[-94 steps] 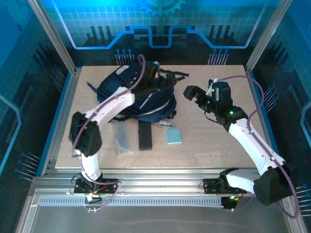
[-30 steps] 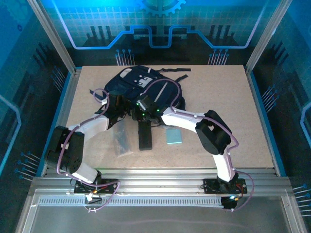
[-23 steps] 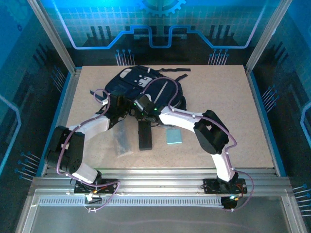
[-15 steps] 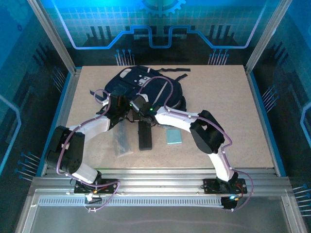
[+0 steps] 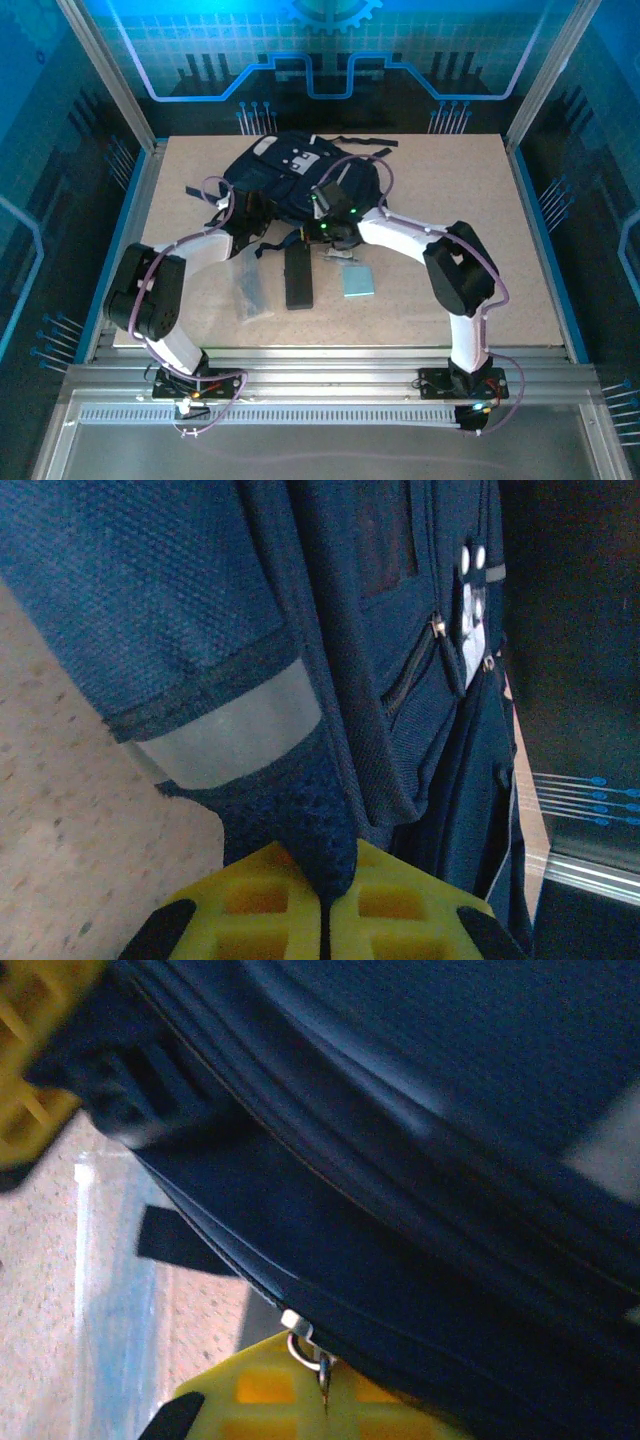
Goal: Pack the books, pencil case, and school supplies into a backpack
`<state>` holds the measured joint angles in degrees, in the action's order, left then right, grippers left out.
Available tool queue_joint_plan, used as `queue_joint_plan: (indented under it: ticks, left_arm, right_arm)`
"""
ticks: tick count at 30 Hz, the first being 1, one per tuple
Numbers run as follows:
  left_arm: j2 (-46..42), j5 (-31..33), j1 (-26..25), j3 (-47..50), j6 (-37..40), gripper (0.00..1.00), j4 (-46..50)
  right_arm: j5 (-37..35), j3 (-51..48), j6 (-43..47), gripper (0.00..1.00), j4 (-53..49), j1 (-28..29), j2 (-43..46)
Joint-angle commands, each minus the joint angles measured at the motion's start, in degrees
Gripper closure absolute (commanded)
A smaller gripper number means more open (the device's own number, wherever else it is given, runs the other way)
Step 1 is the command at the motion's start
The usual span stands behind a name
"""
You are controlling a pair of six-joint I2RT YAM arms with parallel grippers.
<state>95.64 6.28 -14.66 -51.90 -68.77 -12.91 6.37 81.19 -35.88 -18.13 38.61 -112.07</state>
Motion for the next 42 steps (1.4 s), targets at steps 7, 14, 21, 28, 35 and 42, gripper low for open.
queue_joint_plan:
  ticks: [7,14,21,28,35,42]
  left_arm:
    - [4.98,-5.27,5.18,-7.25,6.82,1.00,-7.18]
    - [10.14,-8.96,8.41,-13.47,11.36,1.00,-5.62]
    - [8.02,-12.59,7.99,-13.55,11.50,0.28,-0.04]
    - [-6.95,-11.20,5.85,-0.73,7.14,0.01,3.78]
    - [-16.80,-6.03,2.00,11.89,-3.20,0.01,0.29]
    - [-11.35,-3.24,-1.93,13.84,-8.11,0.11,-5.67]
  right_arm:
    - [13.39,-6.34,14.18,1.00,-19.36,-11.32,4.44]
    - [14.33,-7.69,17.51,1.00,-24.54,-16.63,8.87]
    - [26.73,-6.69,5.87,1.00,-8.90,-12.31,9.10]
    - [29.18,2.48,-1.30,1.00,-1.80,-6.00,4.90]
    - [32.33,9.49,-3.16,1.00,-0.66,-1.09,0.52]
    - [33.95,6.84,-7.77,1.00,3.56,1.05,1.28]
